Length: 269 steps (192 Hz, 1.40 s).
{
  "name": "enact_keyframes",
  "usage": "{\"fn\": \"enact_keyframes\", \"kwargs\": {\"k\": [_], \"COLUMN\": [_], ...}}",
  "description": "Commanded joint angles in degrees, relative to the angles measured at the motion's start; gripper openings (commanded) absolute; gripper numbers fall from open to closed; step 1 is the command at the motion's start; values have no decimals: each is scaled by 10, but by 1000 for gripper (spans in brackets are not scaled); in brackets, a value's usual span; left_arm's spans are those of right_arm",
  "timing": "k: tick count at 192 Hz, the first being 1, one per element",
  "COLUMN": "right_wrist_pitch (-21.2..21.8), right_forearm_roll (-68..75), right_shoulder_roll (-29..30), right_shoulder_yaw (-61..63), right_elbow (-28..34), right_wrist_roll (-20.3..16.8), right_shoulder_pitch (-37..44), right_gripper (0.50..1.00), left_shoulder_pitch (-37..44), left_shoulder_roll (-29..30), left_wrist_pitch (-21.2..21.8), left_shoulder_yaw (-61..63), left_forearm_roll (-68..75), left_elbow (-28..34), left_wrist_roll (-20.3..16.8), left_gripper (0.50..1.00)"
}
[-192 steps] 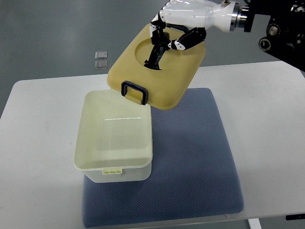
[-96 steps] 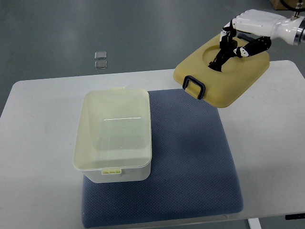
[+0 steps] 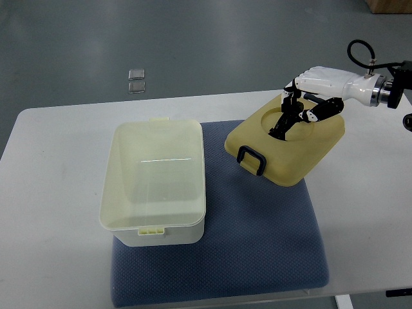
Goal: Open white storage box with right hand
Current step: 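Lower the held lid onto the cushion beside the open box, then open the right hand and release the lid handle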
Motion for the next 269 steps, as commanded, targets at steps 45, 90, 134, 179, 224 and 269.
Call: {"fn": "enact_keyframes", "kwargs": {"k": [45,90,134,179,224,269], "right_wrist_pitch": [-43,-54,-56,-61,-56,22], "right_forearm_roll": [-18,-37,-37,-35,-27,143], "right_shoulder_roll": [43,67,83,68,24,12], "right_shoulder_yaw": [-36,-57,-58,-54,-49,58], "right_elbow": [15,17,19,15,10,-1], "right_wrist_roll": [0,0,0,0,0,0], "right_shoulder_pitch": [-9,-11,-21,-19,0,-4], "right_gripper": [500,500,735,930,928,930], "left_shoulder_pitch": [0,0,0,0,0,0], "left_shoulder_roll": [0,0,0,0,0,0], "left_wrist_pitch": [0,0,0,0,0,0], "left_shoulder_yaw": [0,0,0,0,0,0], "left_forearm_roll": [0,0,0,0,0,0], "left_elbow": [-1,-1,0,0,0,0], "left_wrist_roll": [0,0,0,0,0,0], "left_gripper": [1000,1000,1000,1000,1000,1000]}}
